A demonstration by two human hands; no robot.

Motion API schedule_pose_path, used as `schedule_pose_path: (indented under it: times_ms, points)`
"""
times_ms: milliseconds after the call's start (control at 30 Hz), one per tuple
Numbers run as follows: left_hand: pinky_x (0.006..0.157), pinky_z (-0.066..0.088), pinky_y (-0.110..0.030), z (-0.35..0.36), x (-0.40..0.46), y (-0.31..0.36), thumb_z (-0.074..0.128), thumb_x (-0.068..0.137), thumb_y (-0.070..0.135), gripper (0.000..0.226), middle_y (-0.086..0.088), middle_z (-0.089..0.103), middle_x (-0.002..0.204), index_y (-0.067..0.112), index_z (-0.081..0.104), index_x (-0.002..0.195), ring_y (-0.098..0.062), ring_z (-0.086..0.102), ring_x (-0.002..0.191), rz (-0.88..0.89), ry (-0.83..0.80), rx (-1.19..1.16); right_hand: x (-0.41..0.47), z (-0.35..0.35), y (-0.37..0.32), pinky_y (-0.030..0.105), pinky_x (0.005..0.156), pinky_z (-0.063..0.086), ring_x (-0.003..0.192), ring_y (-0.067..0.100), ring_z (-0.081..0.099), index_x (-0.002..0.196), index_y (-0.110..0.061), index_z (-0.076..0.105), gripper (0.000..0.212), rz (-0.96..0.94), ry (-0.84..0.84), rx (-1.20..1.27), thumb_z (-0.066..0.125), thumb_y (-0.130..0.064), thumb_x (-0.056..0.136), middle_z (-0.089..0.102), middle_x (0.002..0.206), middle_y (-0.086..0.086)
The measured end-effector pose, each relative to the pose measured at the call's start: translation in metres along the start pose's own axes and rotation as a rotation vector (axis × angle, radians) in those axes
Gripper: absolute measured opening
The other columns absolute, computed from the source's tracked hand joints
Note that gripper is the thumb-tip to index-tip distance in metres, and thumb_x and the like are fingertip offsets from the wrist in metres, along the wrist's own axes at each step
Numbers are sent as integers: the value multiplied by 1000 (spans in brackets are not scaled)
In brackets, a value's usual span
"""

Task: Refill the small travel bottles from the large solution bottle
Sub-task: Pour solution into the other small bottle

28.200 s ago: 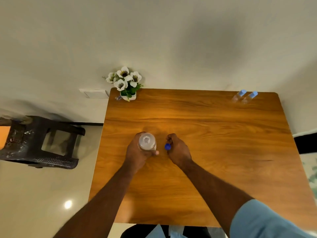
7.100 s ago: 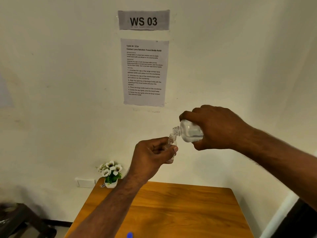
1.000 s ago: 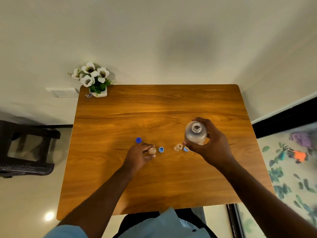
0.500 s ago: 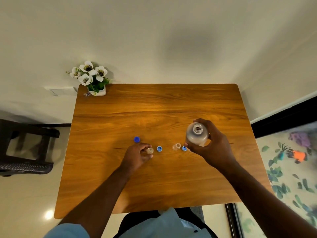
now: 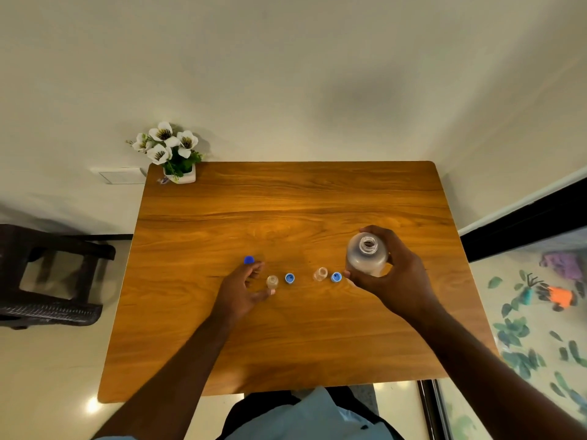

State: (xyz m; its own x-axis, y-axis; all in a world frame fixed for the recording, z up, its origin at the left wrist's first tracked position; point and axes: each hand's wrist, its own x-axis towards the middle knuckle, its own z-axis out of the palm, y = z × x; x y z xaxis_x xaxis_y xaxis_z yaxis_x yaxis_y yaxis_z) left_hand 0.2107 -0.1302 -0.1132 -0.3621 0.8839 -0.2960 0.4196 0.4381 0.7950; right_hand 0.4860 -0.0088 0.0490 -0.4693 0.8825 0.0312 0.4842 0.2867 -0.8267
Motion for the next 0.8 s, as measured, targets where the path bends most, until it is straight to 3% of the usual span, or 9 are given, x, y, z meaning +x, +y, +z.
schedule_pose_path:
  times_ms: [167, 267, 333, 400, 500, 567, 800]
  points:
    - [89, 52, -32, 1, -18, 40, 86, 72, 42, 71, 7, 58, 134, 30, 57, 135, -14, 54, 116, 162, 152, 157, -5, -13, 6, 19, 83, 53, 107, 5, 62, 129, -29, 54, 74, -9, 18, -4, 89, -42, 65, 64, 117, -19]
    - [72, 50, -18, 22, -29, 79, 81, 78, 43, 63, 13, 56, 132, 31, 57, 135, -1, 57, 82, 222, 110, 183, -9, -21, 10, 19, 83, 54, 107, 4, 62, 129, -30, 53, 75, -4, 18, 5, 89, -41, 64, 63, 116, -20]
    - [69, 52, -20, 42, -29, 96, 79, 80, 45, 58, 14, 59, 133, 32, 59, 133, -1, 57, 68, 208, 75, 191, -11, -26, 13, 20, 84, 54, 108, 5, 62, 129, -30, 53, 75, -7, 13, 15, 88, -43, 65, 63, 117, -19]
    - [77, 51, -22, 63, -25, 103, 77, 82, 46, 58, 10, 61, 135, 29, 58, 134, -5, 63, 75, 166, 63, 200, -13, -33, 16, 21, 85, 54, 108, 6, 62, 129, -29, 53, 75, -10, 7, 27, 86, -47, 64, 64, 118, -18]
    - [95, 49, -29, 93, -17, 104, 76, 83, 46, 64, 2, 61, 138, 22, 55, 139, -17, 63, 115, 30, 108, 203, -15, -44, 23, 25, 86, 55, 108, 7, 63, 129, -30, 53, 74, -9, 2, 27, 86, -47, 65, 64, 118, -17]
    - [100, 49, -33, 107, -11, 104, 76, 83, 46, 67, -1, 61, 140, 20, 53, 141, -19, 58, 127, -66, 152, 206, -17, -51, 31, 27, 87, 56, 108, 8, 63, 130, -31, 53, 74, 0, -2, 23, 88, -43, 65, 64, 118, -17]
    - [92, 51, -34, 132, 10, 100, 78, 83, 39, 58, -5, 69, 128, 18, 60, 134, -25, 65, 117, -154, 162, 273, -21, -73, 51, 22, 85, 54, 108, 7, 62, 129, -33, 53, 74, 25, -27, 6, 89, -42, 65, 64, 116, -19]
